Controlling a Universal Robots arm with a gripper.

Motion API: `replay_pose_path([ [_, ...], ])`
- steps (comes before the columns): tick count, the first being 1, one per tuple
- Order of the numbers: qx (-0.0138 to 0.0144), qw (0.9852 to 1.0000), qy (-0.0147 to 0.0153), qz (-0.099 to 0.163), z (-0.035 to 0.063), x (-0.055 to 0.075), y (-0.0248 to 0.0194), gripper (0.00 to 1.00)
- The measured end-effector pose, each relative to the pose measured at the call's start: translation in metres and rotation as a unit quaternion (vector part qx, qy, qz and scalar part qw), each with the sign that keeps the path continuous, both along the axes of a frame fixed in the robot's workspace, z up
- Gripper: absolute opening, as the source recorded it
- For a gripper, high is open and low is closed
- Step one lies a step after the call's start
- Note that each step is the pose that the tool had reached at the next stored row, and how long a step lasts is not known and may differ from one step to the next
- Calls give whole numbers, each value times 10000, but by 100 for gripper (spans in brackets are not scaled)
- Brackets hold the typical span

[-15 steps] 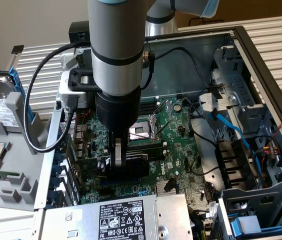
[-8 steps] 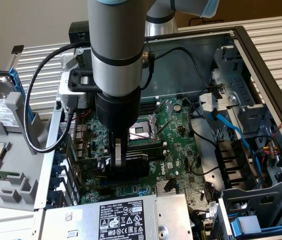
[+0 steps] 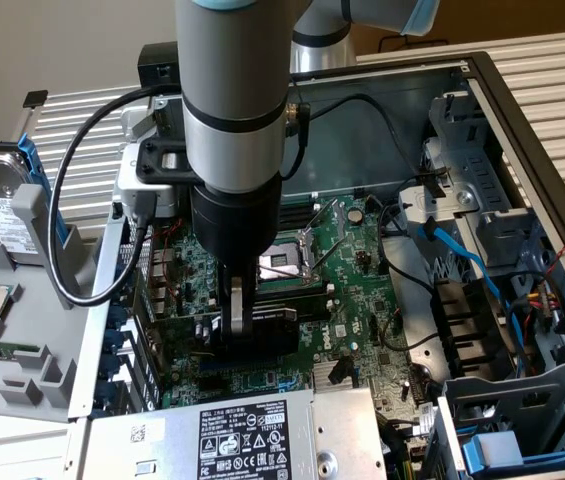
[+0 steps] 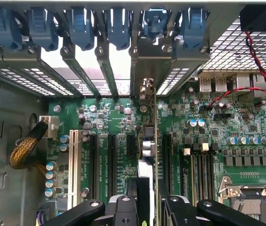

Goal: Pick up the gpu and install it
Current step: 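Insert the gpu into the slot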

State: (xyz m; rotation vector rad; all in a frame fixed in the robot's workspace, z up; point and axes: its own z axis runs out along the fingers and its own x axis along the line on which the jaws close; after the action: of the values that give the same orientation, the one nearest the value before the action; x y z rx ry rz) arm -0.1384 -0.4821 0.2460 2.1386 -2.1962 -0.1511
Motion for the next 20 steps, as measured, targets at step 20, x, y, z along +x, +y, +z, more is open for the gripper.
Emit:
replay_pose_path([
  [20, 0, 10000, -15, 0, -11, -10, 2, 27],
])
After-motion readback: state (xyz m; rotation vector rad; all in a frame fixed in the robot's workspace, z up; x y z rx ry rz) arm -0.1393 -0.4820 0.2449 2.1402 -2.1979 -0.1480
